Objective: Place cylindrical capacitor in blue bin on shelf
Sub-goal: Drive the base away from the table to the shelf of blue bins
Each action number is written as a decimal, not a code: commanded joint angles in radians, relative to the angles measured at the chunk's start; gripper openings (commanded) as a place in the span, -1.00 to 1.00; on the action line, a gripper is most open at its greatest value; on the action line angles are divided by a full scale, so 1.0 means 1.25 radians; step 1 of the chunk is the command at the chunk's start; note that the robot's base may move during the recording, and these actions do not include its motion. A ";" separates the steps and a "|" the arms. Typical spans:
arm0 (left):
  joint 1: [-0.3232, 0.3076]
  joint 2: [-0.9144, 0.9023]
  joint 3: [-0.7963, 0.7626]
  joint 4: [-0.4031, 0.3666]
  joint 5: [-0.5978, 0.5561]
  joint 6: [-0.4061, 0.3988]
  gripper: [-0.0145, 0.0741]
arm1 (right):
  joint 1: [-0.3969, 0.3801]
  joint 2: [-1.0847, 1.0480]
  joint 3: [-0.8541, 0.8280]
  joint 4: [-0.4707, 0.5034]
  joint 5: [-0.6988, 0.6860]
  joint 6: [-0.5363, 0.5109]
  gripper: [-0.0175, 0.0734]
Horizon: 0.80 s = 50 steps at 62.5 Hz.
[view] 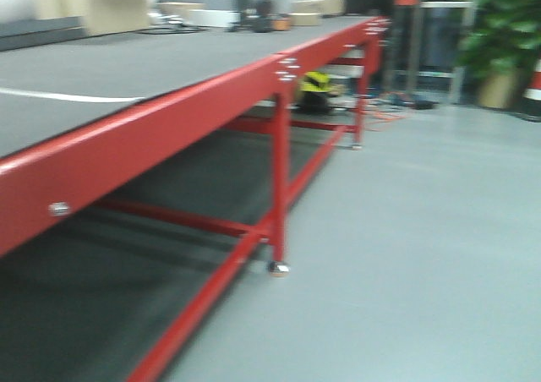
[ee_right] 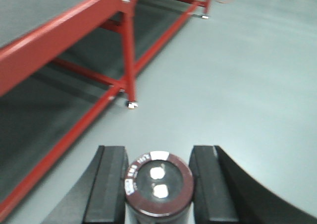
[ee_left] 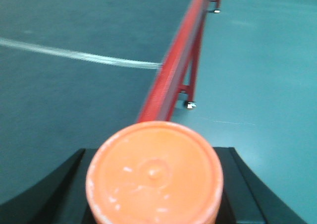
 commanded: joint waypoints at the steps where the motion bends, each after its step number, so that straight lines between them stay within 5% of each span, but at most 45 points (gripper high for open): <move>1: -0.004 -0.006 0.001 -0.003 -0.014 0.000 -0.92 | -0.004 -0.005 0.003 -0.001 -0.020 -0.004 -0.97; 50: -0.004 -0.006 0.001 -0.003 -0.014 0.000 -0.92 | -0.004 -0.005 0.003 -0.001 -0.020 -0.004 -0.97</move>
